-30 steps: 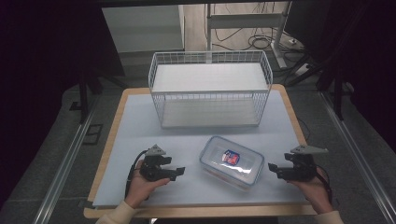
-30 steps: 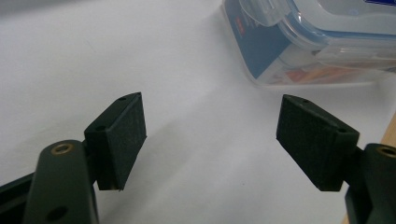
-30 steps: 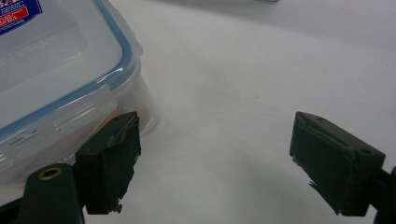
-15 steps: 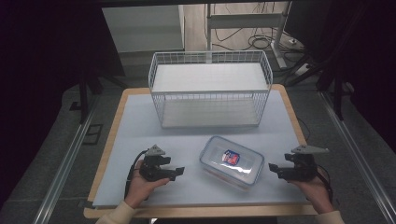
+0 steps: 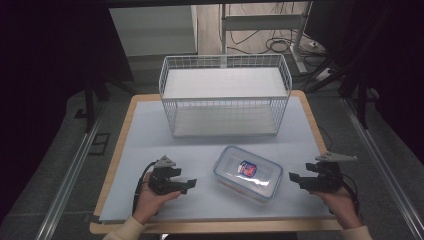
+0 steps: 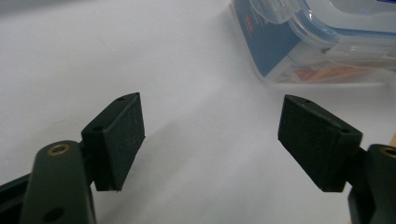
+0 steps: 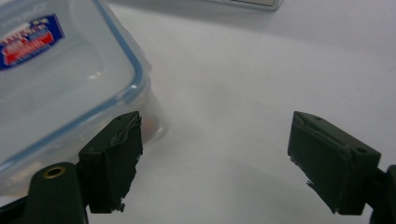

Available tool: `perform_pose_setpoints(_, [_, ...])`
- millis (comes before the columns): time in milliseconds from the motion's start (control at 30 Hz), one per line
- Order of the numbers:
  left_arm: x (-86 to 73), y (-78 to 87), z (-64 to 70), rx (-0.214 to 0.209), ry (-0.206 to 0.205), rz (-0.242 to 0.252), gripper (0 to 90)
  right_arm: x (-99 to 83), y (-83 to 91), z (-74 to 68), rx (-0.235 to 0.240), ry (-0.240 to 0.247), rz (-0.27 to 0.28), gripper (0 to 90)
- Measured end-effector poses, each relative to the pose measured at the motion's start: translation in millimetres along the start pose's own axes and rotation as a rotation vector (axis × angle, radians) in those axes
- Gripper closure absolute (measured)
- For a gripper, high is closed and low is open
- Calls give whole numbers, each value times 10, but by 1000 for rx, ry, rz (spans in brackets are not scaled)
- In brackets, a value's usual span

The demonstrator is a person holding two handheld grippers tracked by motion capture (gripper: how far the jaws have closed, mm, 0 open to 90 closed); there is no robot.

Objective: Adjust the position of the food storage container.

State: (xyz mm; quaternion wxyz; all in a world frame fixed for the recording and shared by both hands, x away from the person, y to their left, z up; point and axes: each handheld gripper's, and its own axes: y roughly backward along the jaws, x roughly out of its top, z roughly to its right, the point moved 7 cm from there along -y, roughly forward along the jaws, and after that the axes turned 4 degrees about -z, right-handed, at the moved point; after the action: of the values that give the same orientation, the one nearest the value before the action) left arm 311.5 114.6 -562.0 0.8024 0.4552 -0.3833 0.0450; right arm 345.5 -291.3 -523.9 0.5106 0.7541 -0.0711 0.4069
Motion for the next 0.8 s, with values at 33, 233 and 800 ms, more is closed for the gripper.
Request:
perform_pose_setpoints(33, [-11,26,-18,5,12,8,216,16,11,-27,9,-1,4,184])
perform_pose_setpoints(233, [-21,40,-32,8,24,12,210,140,120,-260,64,35,21,243])
perform_pose_setpoints(800, [-46,-2,-19,9,4,-13,210,203,252,-1193,275,286,-5,884])
